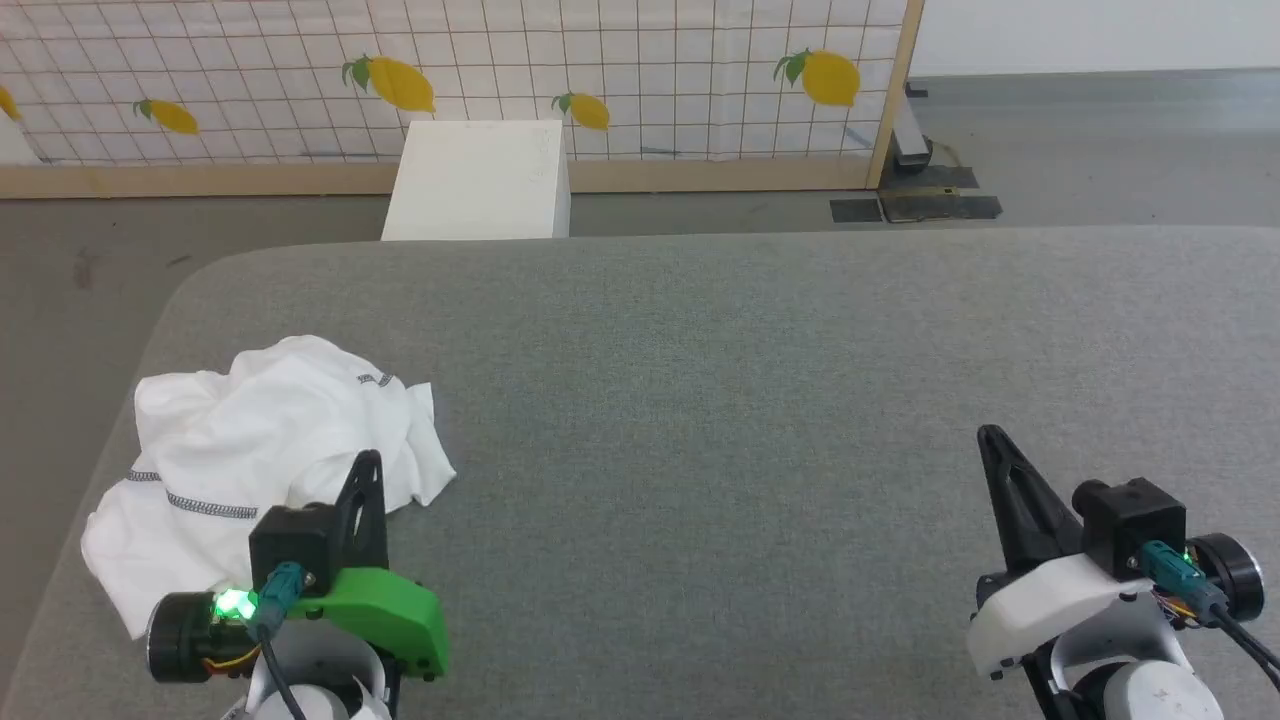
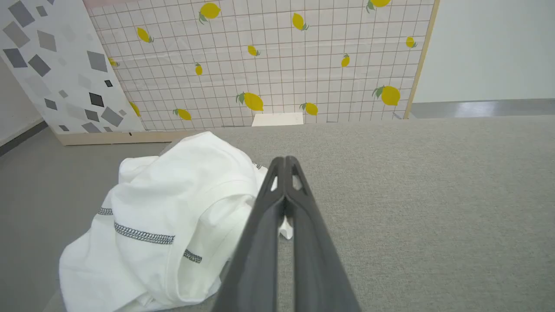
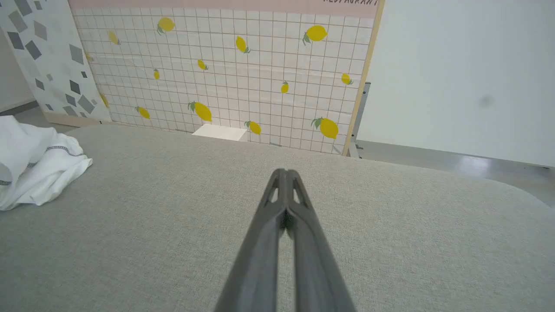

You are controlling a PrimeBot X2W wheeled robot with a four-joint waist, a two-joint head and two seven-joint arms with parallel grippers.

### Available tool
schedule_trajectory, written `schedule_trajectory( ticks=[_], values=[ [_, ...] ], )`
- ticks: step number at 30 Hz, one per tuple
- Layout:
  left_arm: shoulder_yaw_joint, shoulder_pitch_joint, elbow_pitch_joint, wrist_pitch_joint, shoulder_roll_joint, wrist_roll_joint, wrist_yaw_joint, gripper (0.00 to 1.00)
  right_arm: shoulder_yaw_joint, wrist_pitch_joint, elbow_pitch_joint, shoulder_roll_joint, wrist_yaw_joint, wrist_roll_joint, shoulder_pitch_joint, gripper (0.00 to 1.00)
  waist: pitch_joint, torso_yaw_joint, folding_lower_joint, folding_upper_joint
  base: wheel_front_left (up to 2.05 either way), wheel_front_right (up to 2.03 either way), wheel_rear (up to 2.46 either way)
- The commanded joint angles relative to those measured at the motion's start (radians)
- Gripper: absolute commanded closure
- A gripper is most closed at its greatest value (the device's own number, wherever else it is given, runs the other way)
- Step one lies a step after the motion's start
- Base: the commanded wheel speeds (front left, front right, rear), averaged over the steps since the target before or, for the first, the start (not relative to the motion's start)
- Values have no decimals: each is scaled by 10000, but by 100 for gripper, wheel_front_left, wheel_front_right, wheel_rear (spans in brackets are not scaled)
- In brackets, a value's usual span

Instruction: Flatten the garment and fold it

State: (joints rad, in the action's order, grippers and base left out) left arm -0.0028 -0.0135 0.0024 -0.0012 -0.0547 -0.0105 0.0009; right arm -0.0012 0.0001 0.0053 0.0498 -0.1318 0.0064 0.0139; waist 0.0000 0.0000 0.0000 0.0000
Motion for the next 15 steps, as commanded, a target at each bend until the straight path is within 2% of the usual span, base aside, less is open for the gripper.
schedule_trajectory(
  ticks=[1, 15],
  values=[
    [28, 135, -24, 12, 45, 105, -9, 100, 12, -1, -53, 4, 11, -64, -139, 100, 0, 0, 0, 0, 0, 0, 0],
    [28, 135, -24, 12, 45, 105, -9, 100, 12, -1, -53, 4, 11, -64, -139, 100, 0, 0, 0, 0, 0, 0, 0]
  ],
)
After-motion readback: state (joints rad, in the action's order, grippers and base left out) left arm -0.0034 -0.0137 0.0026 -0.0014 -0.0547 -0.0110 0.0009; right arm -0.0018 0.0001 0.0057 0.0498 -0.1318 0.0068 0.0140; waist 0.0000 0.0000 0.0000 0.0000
